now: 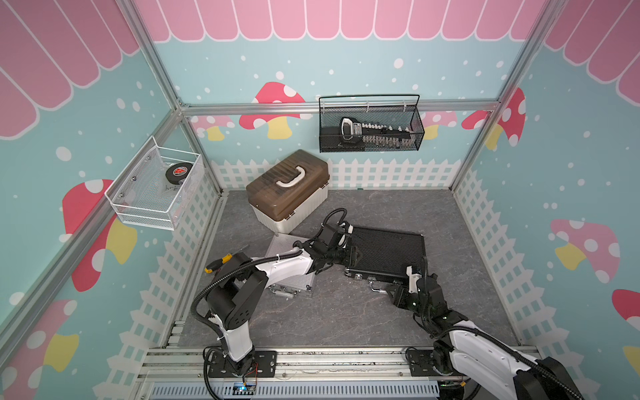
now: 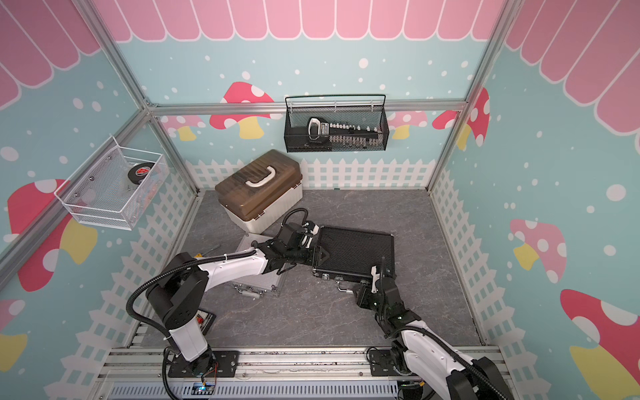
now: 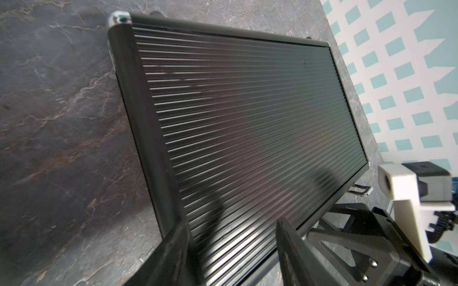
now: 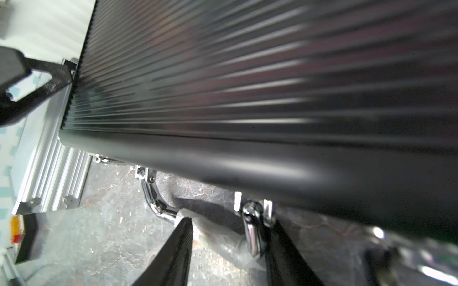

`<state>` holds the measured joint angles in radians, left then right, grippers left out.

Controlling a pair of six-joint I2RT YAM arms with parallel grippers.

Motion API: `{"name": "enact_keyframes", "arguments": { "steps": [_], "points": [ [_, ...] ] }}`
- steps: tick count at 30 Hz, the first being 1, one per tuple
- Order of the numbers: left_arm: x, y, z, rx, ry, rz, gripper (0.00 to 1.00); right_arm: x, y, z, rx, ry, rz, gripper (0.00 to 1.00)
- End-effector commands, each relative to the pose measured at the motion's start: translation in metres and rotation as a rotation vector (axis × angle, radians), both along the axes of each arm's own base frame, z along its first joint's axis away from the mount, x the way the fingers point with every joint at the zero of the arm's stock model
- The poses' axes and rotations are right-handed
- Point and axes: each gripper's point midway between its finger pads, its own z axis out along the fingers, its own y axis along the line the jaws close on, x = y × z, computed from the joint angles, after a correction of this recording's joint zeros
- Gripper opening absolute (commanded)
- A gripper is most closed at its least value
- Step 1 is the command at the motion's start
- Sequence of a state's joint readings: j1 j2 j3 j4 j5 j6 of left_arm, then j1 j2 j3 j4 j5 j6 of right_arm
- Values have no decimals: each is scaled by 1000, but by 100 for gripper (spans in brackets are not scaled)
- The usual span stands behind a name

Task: Open the poker set cases
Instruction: Pick up the poker set case from the center of the board.

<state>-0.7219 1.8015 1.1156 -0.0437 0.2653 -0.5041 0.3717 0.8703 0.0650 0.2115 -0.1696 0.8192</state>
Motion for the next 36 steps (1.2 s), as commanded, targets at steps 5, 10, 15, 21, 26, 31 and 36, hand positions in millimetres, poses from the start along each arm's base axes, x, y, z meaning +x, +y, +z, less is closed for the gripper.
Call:
{"name": "enact_keyframes", "arguments": {
  "steps": [5, 10, 15, 21, 26, 31, 36],
  "points": [
    [-10, -2, -29, -4, 90, 14, 56, 6, 1, 19, 134, -44, -77, 29],
    [-14, -5, -28, -7, 80, 7, 56, 9, -7, 18, 185, -19, -180, 17],
    [-14, -7, -20, -29, 69, 1, 56, 13, -12, 21, 205, -21, -229, 12],
    [-10, -3, 9, 7, -78, -47, 59, 15, -10, 32, 245, -32, -241, 4],
    [-16, 7, 66, 186, -441, -227, 63, 15, -9, 39, 269, -35, -236, 3],
    [-91, -18, 68, 409, -889, -767, 66, 17, -10, 48, 288, -48, -247, 3],
    [-151, -45, 22, 502, -1026, -1116, 66, 18, -10, 50, 306, -44, -248, 2]
  ]
}}
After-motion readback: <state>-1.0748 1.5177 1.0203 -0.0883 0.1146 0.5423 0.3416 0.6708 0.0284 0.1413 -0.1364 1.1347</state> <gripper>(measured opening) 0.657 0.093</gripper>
